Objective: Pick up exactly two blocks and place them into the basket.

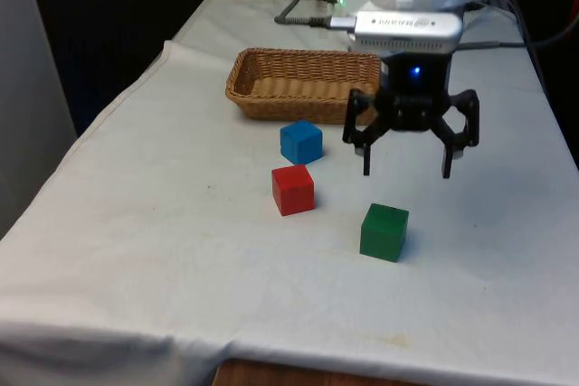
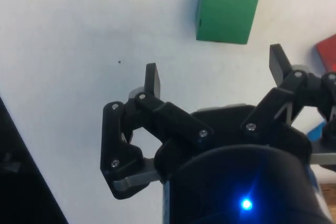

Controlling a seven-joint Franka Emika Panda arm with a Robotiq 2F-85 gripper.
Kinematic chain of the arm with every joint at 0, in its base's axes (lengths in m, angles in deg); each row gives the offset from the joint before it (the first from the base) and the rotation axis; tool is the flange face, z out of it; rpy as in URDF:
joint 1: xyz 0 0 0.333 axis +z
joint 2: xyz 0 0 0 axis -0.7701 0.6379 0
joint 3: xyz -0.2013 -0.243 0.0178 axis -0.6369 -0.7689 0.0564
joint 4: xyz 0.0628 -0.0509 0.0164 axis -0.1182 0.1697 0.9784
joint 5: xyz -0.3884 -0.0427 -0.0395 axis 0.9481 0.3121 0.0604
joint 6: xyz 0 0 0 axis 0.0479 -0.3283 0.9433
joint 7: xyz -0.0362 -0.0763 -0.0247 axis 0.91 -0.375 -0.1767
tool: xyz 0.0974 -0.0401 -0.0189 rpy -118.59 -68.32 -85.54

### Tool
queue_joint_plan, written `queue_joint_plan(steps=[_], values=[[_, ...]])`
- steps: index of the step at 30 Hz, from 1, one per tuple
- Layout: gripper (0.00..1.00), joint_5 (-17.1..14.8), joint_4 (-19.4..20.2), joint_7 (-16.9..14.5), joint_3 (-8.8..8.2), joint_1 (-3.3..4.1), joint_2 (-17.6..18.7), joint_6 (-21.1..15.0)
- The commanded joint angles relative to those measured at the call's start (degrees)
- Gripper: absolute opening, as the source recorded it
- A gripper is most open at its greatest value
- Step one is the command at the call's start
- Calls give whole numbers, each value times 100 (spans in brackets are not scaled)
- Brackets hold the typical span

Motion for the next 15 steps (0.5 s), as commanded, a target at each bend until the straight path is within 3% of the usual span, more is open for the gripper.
queue_joint_plan(steps=[1, 7, 13, 14, 15], values=[[100, -80, -40, 34, 29, -34, 74, -34], [100, -160, -23, 155, 0, -6, 206, -109], [100, -298, -63, 355, 52, -34, 430, -252], [100, -286, -23, 355, 17, -6, 418, -264], [100, -361, -80, 355, 63, -46, 487, -298]])
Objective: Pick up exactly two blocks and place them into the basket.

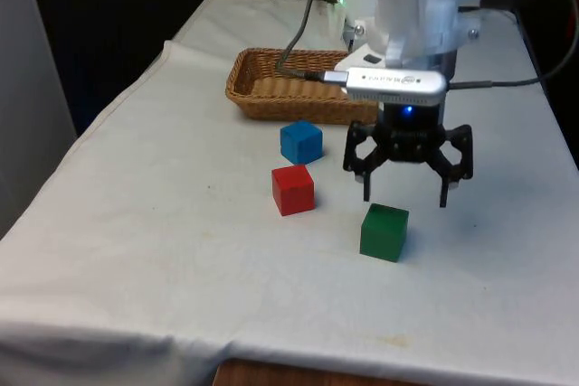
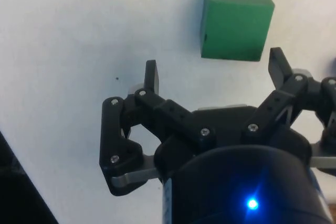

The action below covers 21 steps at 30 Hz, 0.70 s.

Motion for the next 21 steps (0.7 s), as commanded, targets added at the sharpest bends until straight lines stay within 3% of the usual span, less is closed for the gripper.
queue_joint_plan(steps=[1, 8, 9, 10, 13, 21], values=[[100, -74, -57, 0, 46, -40, 69, -34], [100, -309, -332, -34, 46, -46, 413, -269], [100, -252, -275, -6, 0, 0, 344, -218], [100, -327, -355, -40, 46, -46, 453, -304], [100, -350, -390, -57, 40, -40, 539, -378], [100, -309, -355, -109, -6, -6, 493, -361]])
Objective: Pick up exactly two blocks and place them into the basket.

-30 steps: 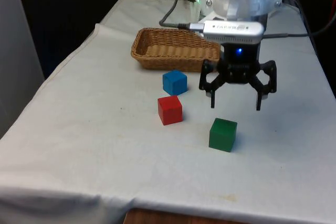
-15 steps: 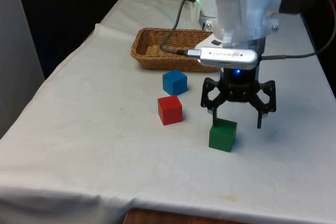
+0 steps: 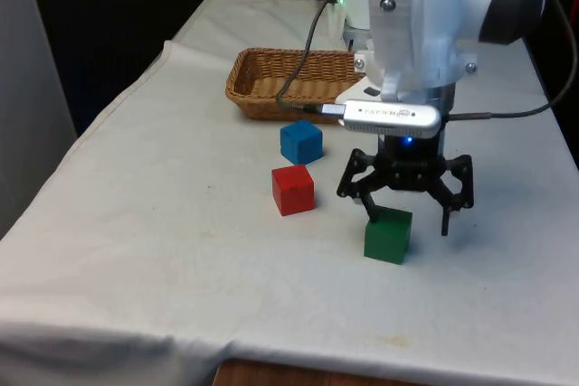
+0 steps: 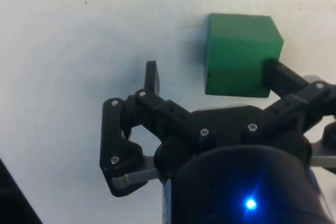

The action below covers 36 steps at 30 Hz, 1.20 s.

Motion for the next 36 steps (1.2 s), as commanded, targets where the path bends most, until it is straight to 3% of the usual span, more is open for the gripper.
queue_joint_plan(steps=[1, 8, 14, 20, 21, 22, 23, 33, 36], values=[[100, 6, 23, -11, 0, 6, -86, 52], [100, 46, 97, -34, -40, 34, -350, 246], [100, 52, 166, -109, -23, 11, -430, 315], [100, -6, 6, -372, 23, -92, -109, 195], [100, -17, -34, -418, 11, -97, -57, 201], [100, 0, 52, -344, -29, -34, -126, 160], [100, -29, -74, -458, 0, -103, -6, 201], [99, -23, -298, -653, -74, -103, 235, 212], [73, -23, -304, -665, -80, -97, 241, 206]])
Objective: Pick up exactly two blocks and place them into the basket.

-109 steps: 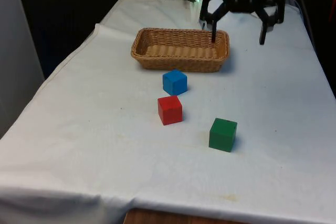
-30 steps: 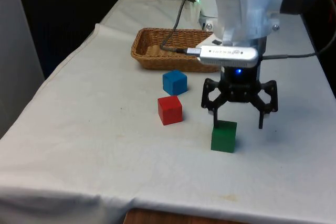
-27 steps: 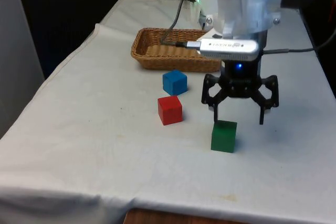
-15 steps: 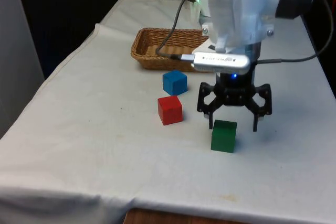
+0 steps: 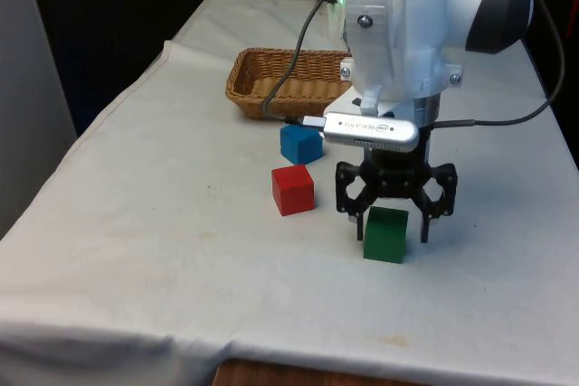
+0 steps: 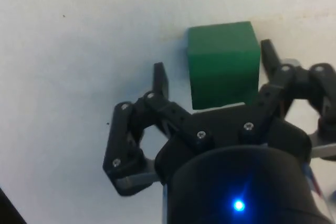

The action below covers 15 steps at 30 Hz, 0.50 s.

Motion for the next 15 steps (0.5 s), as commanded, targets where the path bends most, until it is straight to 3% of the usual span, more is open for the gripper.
queue_joint_plan(steps=[1, 3, 4, 6, 15], values=[[61, 6, -34, -6, 0, -6, 29, 29], [38, 11, -40, -11, 0, -6, 29, 23], [19, 11, -40, -11, 0, -6, 29, 23], [1, 11, -40, -17, 0, -6, 29, 17], [2, 23, 46, -23, -17, 23, -69, 29]])
